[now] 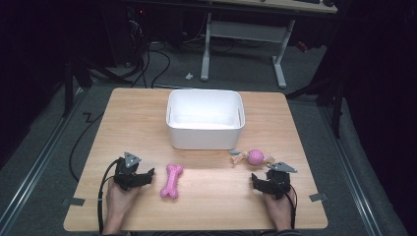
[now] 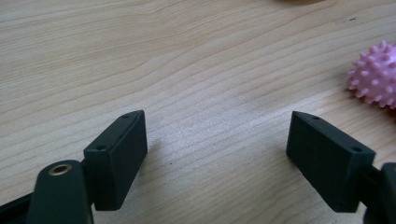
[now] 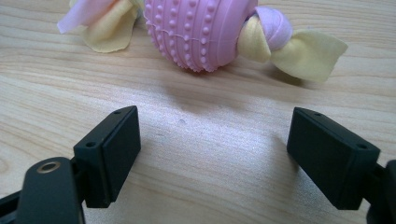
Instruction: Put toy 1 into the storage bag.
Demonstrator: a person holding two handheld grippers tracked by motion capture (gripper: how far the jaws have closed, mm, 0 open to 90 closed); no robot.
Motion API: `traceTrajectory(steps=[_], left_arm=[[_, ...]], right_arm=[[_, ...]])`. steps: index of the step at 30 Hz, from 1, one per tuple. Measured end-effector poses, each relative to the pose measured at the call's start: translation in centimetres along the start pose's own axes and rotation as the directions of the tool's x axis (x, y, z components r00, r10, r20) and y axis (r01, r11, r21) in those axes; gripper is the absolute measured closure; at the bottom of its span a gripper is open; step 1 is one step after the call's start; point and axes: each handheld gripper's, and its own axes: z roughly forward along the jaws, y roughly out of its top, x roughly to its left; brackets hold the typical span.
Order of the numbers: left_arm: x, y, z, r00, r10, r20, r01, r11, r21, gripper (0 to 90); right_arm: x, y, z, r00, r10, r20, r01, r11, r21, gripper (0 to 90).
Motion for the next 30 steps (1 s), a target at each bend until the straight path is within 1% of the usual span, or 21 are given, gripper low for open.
traceTrajectory(steps=[6, 7, 9, 10, 13, 17, 20, 23, 25, 26, 27, 28, 29, 30], left_arm=[[0.0, -0.2, -0.4, 0.9998, -0.011, 0.016, 0.011, 0.9999, 0.005, 21.5], [0.0, -0.3, -0.6, 0.9995, -0.018, 0.025, 0.018, 0.9998, -0.005, 22.7], [0.1, -0.3, -0.8, 0.9993, -0.022, 0.032, 0.023, 0.9997, -0.007, 23.7], [0.1, -0.4, -1.0, 0.9983, -0.039, 0.043, 0.040, 0.9990, -0.020, 23.9], [0.2, -0.5, -1.3, 0.9964, -0.058, 0.062, 0.060, 0.9977, -0.032, 24.1], [0.1, -0.5, -1.7, 0.9954, -0.058, 0.076, 0.060, 0.9978, -0.029, 24.1], [-0.1, -0.5, -1.9, 0.9955, -0.050, 0.080, 0.053, 0.9982, -0.027, 24.6], [-0.4, -0.3, -2.2, 0.9933, -0.051, 0.104, 0.055, 0.9978, -0.037, 24.5], [-0.5, -0.2, -2.3, 0.9931, -0.045, 0.108, 0.050, 0.9978, -0.043, 24.6], [-0.9, 0.1, -2.5, 0.9939, -0.035, 0.105, 0.039, 0.9988, -0.029, 24.5], [-0.9, 0.1, -2.5, 0.9939, -0.035, 0.105, 0.039, 0.9988, -0.029, 24.5], [-1.2, 0.2, -2.5, 0.9945, -0.025, 0.102, 0.028, 0.9992, -0.028, 24.5], [-1.6, 0.4, -2.6, 0.9937, -0.013, 0.112, 0.017, 0.9993, -0.034, 24.5], [-1.6, 0.4, -2.6, 0.9937, -0.013, 0.112, 0.017, 0.9993, -0.034, 24.4]], right_arm=[[0.0, 0.0, 0.0, 1.0000, 0.000, -0.001, 0.000, 1.000, 0.000, 17.8], [0.0, 0.0, 0.0, 1.0000, -0.002, 0.000, 0.002, 1.000, -0.001, 17.9], [0.0, 0.0, 0.0, 1.0000, -0.002, -0.001, 0.002, 1.000, -0.001, 18.2], [0.0, 0.0, 0.0, 1.0000, -0.002, -0.001, 0.002, 1.000, -0.001, 18.1], [0.0, 0.0, 0.0, 1.0000, -0.003, -0.002, 0.003, 1.000, -0.002, 18.2], [0.0, 0.0, 0.0, 1.0000, -0.003, -0.002, 0.003, 1.000, -0.002, 18.5], [0.0, 0.0, 0.0, 1.0000, -0.004, -0.002, 0.004, 1.000, -0.002, 18.4], [0.0, 0.0, 0.0, 1.0000, -0.004, -0.002, 0.004, 1.000, -0.002, 18.5], [0.0, 0.0, 0.0, 1.0000, -0.004, -0.002, 0.004, 1.000, -0.002, 18.6], [0.0, 0.0, 0.0, 1.0000, -0.004, -0.002, 0.004, 1.000, -0.002, 18.7], [0.0, 0.0, 0.0, 1.0000, -0.004, -0.002, 0.004, 1.000, -0.002, 18.7], [0.0, 0.0, 0.0, 1.0000, -0.004, -0.002, 0.004, 1.000, -0.003, 18.8], [0.0, 0.0, 0.0, 1.0000, -0.004, -0.002, 0.004, 1.000, -0.003, 18.8], [0.0, 0.0, 0.0, 1.0000, -0.004, -0.002, 0.004, 1.000, -0.003, 18.8]])
